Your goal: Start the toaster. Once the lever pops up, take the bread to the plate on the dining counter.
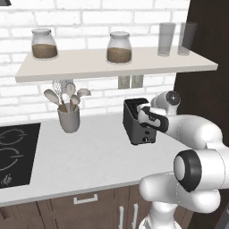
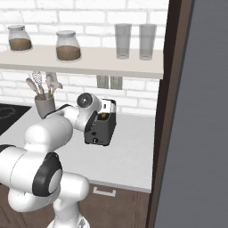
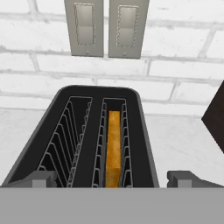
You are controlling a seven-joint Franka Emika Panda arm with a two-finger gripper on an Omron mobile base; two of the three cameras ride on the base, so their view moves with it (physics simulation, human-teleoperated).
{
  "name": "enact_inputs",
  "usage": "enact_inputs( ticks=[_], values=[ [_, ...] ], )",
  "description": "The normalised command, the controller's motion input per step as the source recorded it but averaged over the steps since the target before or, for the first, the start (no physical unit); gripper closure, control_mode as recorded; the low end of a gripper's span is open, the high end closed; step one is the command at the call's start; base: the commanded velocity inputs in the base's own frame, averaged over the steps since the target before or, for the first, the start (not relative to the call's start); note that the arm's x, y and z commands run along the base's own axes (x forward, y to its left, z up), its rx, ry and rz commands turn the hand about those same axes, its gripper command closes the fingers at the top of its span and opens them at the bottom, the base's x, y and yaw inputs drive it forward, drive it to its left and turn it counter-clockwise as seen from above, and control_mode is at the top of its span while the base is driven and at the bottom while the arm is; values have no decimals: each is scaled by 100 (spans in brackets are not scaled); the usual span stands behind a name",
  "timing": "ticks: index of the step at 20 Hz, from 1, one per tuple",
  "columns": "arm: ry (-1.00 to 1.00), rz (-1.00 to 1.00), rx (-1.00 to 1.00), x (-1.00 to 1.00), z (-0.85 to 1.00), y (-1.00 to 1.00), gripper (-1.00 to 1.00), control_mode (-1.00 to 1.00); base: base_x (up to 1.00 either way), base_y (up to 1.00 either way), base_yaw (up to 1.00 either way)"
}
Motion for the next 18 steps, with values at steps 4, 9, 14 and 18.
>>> enact_inputs(
  ticks=[4, 9, 14, 18],
  values=[
    [0, 0, 0, 0, 0, 0, -100, -100, 0, 0, 0],
    [0, 0, 0, 0, 0, 0, -100, -100, 0, 0, 0],
    [0, 0, 0, 0, 0, 0, -100, -100, 0, 0, 0],
    [0, 0, 0, 0, 0, 0, -100, -100, 0, 0, 0]
  ],
)
